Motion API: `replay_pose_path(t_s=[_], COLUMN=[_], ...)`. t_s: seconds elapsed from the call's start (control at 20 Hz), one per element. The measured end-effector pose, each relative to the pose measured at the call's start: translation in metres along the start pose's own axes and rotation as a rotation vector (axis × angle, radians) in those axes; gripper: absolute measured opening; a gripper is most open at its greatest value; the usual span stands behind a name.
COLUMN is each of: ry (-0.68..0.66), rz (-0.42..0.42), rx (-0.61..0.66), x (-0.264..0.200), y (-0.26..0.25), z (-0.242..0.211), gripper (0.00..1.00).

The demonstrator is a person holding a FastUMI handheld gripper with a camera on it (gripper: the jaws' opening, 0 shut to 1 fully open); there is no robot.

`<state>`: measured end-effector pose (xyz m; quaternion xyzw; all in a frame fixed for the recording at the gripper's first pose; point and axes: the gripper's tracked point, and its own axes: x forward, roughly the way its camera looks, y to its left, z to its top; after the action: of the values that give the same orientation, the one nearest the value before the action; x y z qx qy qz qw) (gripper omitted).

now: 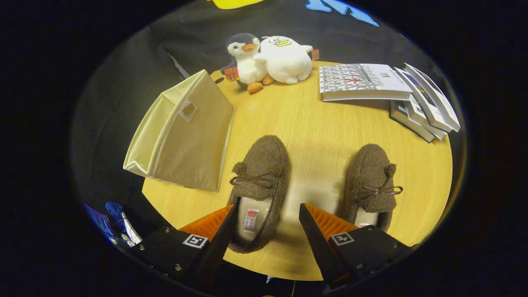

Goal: Open the storage box then place both shoes into the box .Put the left shoe in first, then the right shoe, with the right side of both shoes facing outward in a uniform manner.

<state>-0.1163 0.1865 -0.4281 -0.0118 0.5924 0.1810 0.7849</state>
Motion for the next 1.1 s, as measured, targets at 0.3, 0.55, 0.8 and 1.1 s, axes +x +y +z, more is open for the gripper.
replay_pose_path(t_s=[0.3, 0.55, 0.8, 1.1], ry=[0.067, 0.155, 0.164, 0.093], rz=[-0.072, -0.009, -0.034, 0.024], rx=[0.06, 0.081, 0.015, 0.049], x=[0.032, 0.054, 0.047, -0.007], y=[-0.018, -0.011, -0.006, 0.004], z=[-0.001, 0.0, 0.003, 0.044], gripper=[0.93, 0.75, 0.02, 0.01])
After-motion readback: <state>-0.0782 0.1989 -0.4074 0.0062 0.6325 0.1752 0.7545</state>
